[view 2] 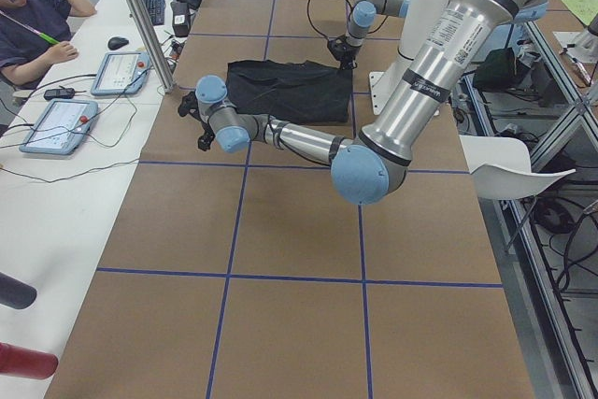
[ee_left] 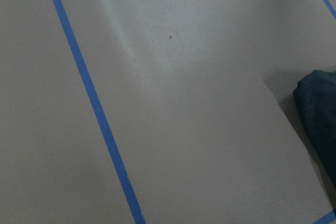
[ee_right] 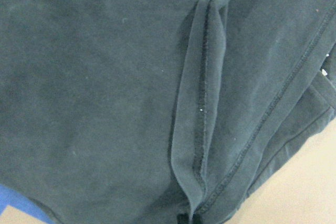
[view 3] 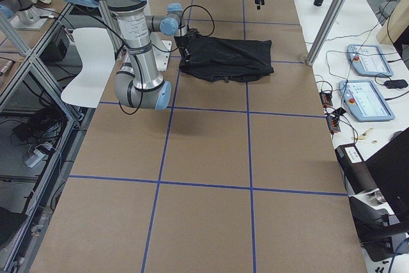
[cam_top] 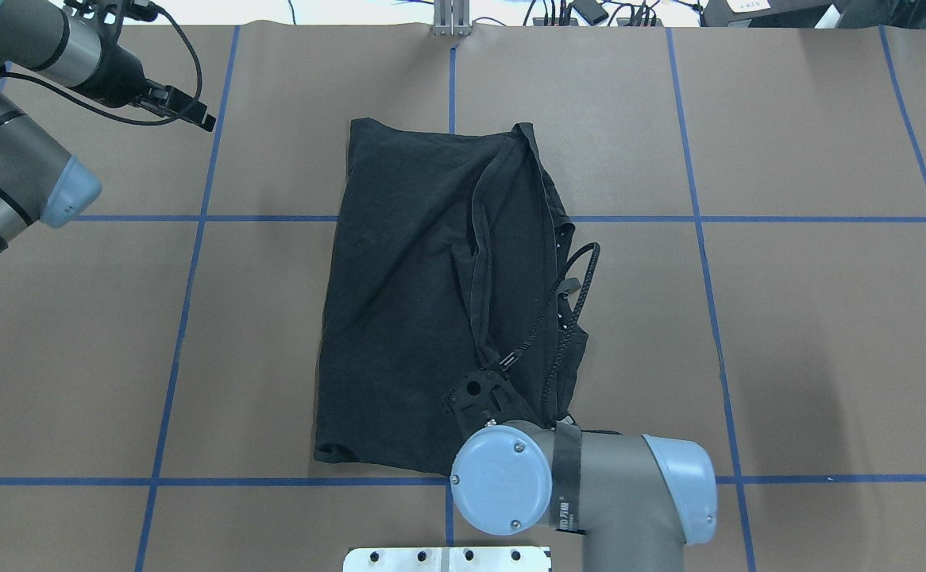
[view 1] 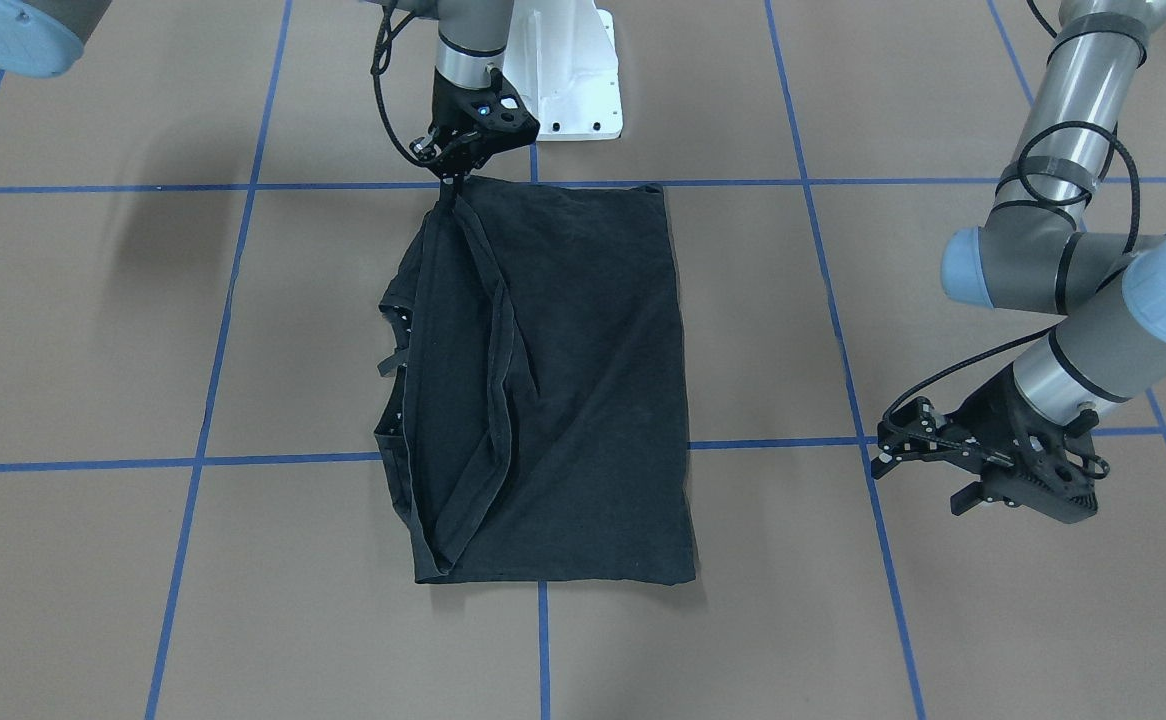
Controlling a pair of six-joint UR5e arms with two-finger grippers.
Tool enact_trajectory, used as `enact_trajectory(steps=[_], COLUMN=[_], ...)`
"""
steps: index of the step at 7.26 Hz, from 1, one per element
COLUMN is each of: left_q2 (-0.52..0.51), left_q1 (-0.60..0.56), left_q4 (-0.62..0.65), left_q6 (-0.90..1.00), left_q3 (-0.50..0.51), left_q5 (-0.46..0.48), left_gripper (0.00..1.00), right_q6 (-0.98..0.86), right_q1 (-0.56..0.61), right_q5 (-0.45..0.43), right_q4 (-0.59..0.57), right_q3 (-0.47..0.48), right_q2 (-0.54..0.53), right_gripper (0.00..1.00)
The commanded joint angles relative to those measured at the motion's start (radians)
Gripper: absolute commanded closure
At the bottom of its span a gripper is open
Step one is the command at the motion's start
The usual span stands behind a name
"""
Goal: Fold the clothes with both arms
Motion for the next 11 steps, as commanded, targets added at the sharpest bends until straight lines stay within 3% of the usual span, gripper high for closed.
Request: enact_trajectory(steps=[1,4,5,6,7,8,10,11], left_q2=[0.0,0.0,-0.002,-0.002,-0.002,-0.002,-0.003,0.015], left_q1=[0.0,0.011,0.011,0.011,0.011,0.012,0.021,0.067], left_q4=[0.0,0.0,0.0,0.0,0.002,0.002,-0.014,-0.012], left_q6=[0.0,0.0,0.0,0.0,0.0,-0.002,-0.135,-0.231], left_q3=[0.0,0.001,0.001,0.001,0.001,0.0,-0.025,-0.093], left_q5=[0.001,0.001,0.003,0.001,0.001,0.001,0.001,0.003], left_gripper=[0.0,0.0,0.0,0.0,0.0,0.0,0.0,0.0], right_q6=[0.136,0.368,0.387,0.385,0.372,0.37,0.329,0.339], right_q1=[0.0,-0.096,-0.104,-0.089,-0.041,0.003,0.149,0.186], right_q5=[0.053,0.055,0.054,0.054,0.055,0.06,0.197,0.214], right_q4=[0.003,0.01,0.01,0.01,0.012,0.012,0.02,0.067], right_q3=[0.068,0.071,0.073,0.073,0.074,0.093,0.119,0.149], right_q2=[-0.093,-0.1,-0.095,-0.094,-0.092,-0.091,-0.088,-0.095], right_gripper=[1.0,1.0,0.87,0.63,0.14,0.01,0.0,0.0])
